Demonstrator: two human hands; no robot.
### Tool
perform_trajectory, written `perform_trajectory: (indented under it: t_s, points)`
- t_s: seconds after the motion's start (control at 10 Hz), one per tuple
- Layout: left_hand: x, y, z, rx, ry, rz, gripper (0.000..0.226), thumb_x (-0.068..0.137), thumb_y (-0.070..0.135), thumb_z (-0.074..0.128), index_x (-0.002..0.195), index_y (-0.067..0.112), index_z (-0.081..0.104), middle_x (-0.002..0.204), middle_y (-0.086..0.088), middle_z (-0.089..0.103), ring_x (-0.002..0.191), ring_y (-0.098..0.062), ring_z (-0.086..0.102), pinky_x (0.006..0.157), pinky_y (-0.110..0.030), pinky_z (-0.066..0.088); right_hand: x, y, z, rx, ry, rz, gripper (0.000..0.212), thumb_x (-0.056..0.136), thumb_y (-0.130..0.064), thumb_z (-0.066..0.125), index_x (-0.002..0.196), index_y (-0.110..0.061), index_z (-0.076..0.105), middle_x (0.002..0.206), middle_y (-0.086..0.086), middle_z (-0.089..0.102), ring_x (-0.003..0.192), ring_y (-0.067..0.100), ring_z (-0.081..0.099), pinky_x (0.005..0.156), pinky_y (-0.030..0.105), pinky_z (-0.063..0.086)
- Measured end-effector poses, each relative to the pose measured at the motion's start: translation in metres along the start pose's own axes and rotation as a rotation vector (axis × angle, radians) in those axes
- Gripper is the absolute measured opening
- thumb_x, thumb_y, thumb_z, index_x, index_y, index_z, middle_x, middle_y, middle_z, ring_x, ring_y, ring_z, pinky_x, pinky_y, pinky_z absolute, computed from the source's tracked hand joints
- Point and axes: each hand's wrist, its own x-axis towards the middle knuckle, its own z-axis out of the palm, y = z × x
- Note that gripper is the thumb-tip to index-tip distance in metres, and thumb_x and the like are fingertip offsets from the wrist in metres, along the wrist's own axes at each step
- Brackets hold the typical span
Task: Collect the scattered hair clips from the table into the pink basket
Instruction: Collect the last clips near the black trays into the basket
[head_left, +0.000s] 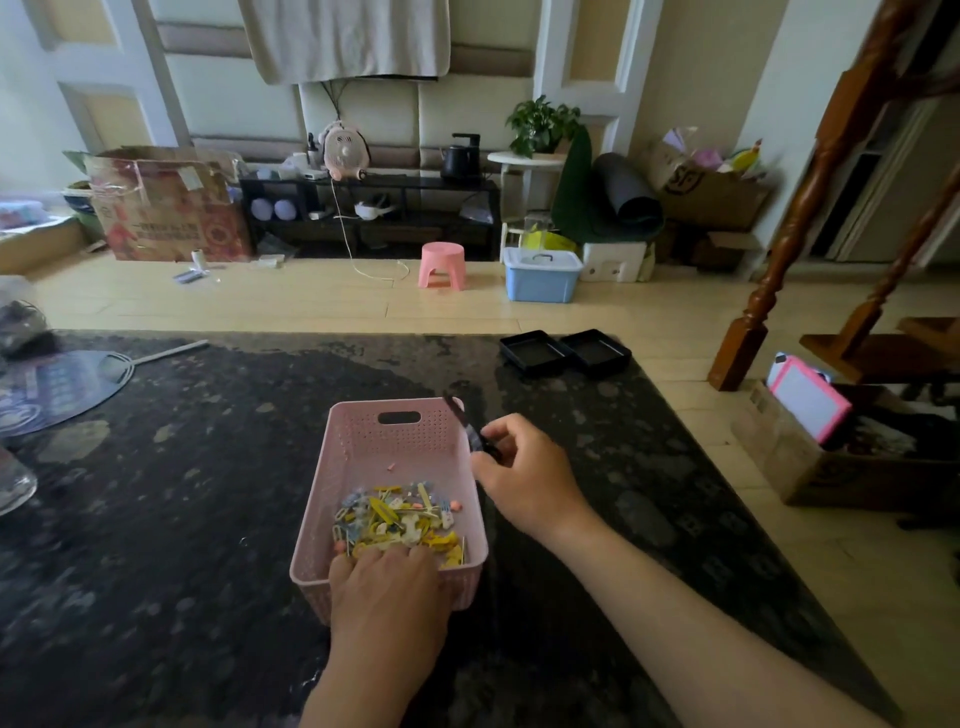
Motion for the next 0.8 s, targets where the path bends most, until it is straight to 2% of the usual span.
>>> perform_trajectory:
  t_s: [0.1, 0.2, 0.3, 0.4, 0.5, 0.6, 0.7, 0.8]
  points:
    - [-0.001, -0.001, 0.003, 0.015, 0.011, 0.011, 0.029, 0.093, 0.051, 0.042, 0.111, 0.031, 0.053, 0.119, 0.008, 0.060, 0.114, -0.018, 0.052, 0.091, -0.040, 0.030, -0.010, -0.016, 0.015, -0.025, -0.107, -0.094, 0.023, 0.088, -0.032, 0.066, 0.108, -0.021, 0.065, 0.101, -0.003, 0.067, 0.091, 0.011, 0.064, 0.084, 0.033, 0.056]
    - [0.000, -0.003, 0.007, 0.011, 0.039, 0.019, 0.034, 0.093, 0.054, 0.040, 0.115, 0.031, 0.053, 0.122, 0.008, 0.060, 0.116, -0.018, 0.052, 0.095, -0.041, 0.031, -0.016, -0.022, 0.024, -0.159, -0.168, -0.166, 0.049, 0.091, -0.038, 0.064, 0.134, -0.017, 0.057, 0.131, 0.003, 0.056, 0.120, 0.016, 0.053, 0.097, 0.023, 0.040]
    - [0.001, -0.002, 0.006, 0.002, 0.058, 0.035, 0.034, 0.093, 0.054, 0.041, 0.114, 0.031, 0.055, 0.122, 0.009, 0.059, 0.116, -0.017, 0.052, 0.094, -0.041, 0.031, -0.022, -0.020, 0.023, -0.156, -0.128, -0.145, 0.044, 0.096, -0.035, 0.055, 0.137, -0.019, 0.053, 0.136, 0.000, 0.050, 0.124, 0.013, 0.048, 0.097, 0.020, 0.036]
    - [-0.001, -0.002, 0.004, 0.019, 0.091, 0.055, 0.031, 0.095, 0.052, 0.039, 0.111, 0.030, 0.055, 0.120, 0.009, 0.060, 0.115, -0.017, 0.052, 0.090, -0.039, 0.032, -0.030, -0.014, 0.018, -0.166, -0.117, -0.089, 0.037, 0.098, -0.033, 0.050, 0.133, -0.021, 0.054, 0.132, -0.005, 0.051, 0.118, 0.008, 0.050, 0.095, 0.019, 0.041]
    - [-0.001, -0.002, 0.001, 0.001, 0.092, 0.054, 0.034, 0.095, 0.054, 0.037, 0.113, 0.031, 0.054, 0.123, 0.011, 0.058, 0.118, -0.015, 0.051, 0.093, -0.038, 0.032, -0.039, -0.007, 0.017, -0.176, -0.134, -0.065, 0.032, 0.100, -0.030, 0.045, 0.129, -0.022, 0.056, 0.128, -0.006, 0.052, 0.110, 0.002, 0.051, 0.092, 0.016, 0.042]
    - [0.005, -0.004, 0.002, -0.073, 0.046, 0.037, 0.043, 0.094, 0.057, 0.036, 0.130, 0.034, 0.046, 0.137, 0.012, 0.050, 0.127, -0.012, 0.045, 0.106, -0.038, 0.029, -0.051, -0.007, 0.021, -0.202, -0.223, -0.035, 0.030, 0.101, -0.025, 0.040, 0.125, -0.020, 0.058, 0.134, -0.007, 0.048, 0.114, 0.003, 0.051, 0.098, 0.020, 0.043]
    - [0.001, 0.005, -0.007, -0.164, 0.019, 0.008, 0.060, 0.085, 0.064, 0.024, 0.136, 0.039, 0.045, 0.134, 0.015, 0.055, 0.119, -0.007, 0.053, 0.102, -0.035, 0.037, -0.057, -0.010, 0.026, -0.257, -0.285, -0.019, 0.039, 0.101, -0.022, 0.037, 0.137, -0.019, 0.051, 0.159, -0.010, 0.025, 0.140, 0.009, 0.036, 0.116, 0.034, 0.032]
    - [0.004, -0.006, 0.034, -0.203, 0.122, 0.004, 0.047, 0.083, 0.052, 0.033, 0.088, 0.014, 0.060, 0.072, -0.006, 0.066, 0.057, -0.023, 0.062, 0.060, -0.041, 0.052, -0.056, -0.026, 0.012, -0.323, -0.357, 0.009, 0.044, 0.103, -0.027, 0.038, 0.146, -0.027, 0.042, 0.164, -0.012, 0.016, 0.146, 0.009, 0.027, 0.120, 0.030, 0.022]
